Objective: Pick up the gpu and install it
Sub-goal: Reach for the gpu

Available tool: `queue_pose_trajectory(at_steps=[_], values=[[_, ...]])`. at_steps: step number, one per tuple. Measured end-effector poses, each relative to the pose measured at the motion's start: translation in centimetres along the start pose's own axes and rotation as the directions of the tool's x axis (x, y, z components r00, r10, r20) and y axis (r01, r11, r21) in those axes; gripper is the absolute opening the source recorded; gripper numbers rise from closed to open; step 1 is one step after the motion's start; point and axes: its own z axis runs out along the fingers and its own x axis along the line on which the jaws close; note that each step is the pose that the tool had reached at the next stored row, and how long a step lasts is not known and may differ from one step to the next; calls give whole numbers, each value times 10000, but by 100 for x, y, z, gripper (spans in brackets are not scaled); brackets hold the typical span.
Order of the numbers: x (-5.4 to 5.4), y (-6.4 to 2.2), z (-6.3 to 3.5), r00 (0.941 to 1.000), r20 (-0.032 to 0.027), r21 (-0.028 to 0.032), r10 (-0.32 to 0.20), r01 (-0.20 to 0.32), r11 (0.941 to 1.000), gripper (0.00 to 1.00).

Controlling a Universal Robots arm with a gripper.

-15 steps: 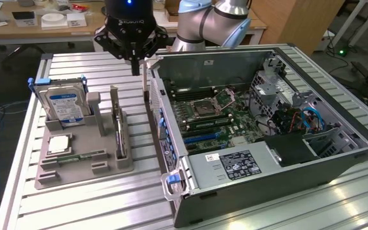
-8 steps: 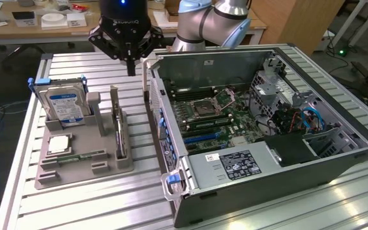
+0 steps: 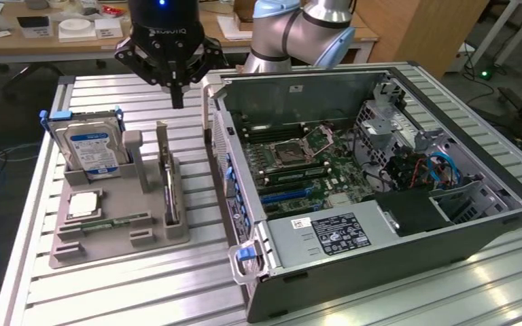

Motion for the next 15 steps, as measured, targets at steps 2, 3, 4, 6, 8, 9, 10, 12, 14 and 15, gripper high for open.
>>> queue_pose_trajectory(at_steps=[2,3,4,6,8,9,10,12,14,15], values=[[22,-3,-1,10000,0,0,0,0,10000,11],[32,-4,-1,10000,0,0,0,0,10000,11],[41,-5,-1,10000,0,0,0,0,10000,11],[61,-7,-2,10000,0,1,0,0,10000,11],[82,-10,-2,10000,0,1,0,0,10000,11],[93,-11,-3,10000,0,0,1,-1,10000,11],[104,-13,-3,10000,0,0,0,0,10000,11],[124,-16,-4,10000,0,1,1,-1,10000,11],[144,-19,-4,10000,0,0,1,-1,10000,11],[155,-20,-4,10000,0,0,1,-1,10000,11]])
